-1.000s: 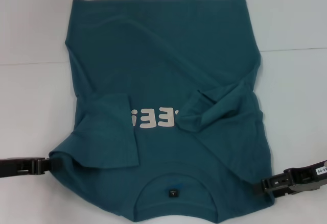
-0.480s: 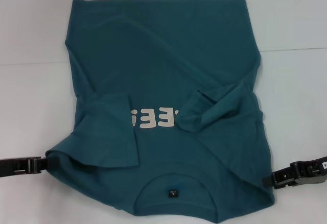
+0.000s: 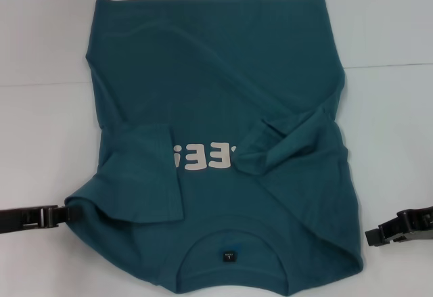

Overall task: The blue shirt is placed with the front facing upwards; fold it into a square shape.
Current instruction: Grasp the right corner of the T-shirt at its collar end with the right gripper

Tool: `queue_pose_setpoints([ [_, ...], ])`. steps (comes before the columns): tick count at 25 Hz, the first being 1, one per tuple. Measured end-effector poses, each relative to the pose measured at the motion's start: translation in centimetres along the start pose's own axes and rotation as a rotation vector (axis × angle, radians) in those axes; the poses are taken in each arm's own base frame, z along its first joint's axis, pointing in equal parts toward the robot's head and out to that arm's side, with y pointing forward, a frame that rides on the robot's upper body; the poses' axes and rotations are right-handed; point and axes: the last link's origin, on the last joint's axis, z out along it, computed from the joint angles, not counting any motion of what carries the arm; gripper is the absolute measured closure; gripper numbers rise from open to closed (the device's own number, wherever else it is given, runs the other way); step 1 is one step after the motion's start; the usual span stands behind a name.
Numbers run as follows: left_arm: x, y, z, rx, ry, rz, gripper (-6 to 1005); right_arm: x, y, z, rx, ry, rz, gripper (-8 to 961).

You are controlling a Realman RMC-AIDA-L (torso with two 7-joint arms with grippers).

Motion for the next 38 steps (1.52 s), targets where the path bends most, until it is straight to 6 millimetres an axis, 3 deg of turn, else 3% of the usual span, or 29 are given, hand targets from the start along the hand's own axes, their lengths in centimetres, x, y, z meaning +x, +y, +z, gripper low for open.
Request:
queue_pose_setpoints([
  [4, 0.0, 0.1, 0.0, -0.005, -0.001, -0.001, 953, 0.2, 0.0, 0.3, 0.005, 0.015, 0.005, 788],
  [10, -0.2, 0.0, 0.0, -0.005, -0.002, -0.005, 952, 0.7, 0.2, 0.9, 0.008, 0.038, -0.004, 538],
  [20, -0.4, 0.0, 0.0, -0.007, -0.006, -0.006, 951, 0.8, 0.3, 1.7, 0.018, 0.04, -0.004, 440],
  [38, -0.3, 0.0, -0.2, -0.011, -0.01, 0.009, 949, 0.1, 0.6, 3.3, 0.079, 0.051, -0.023, 521],
])
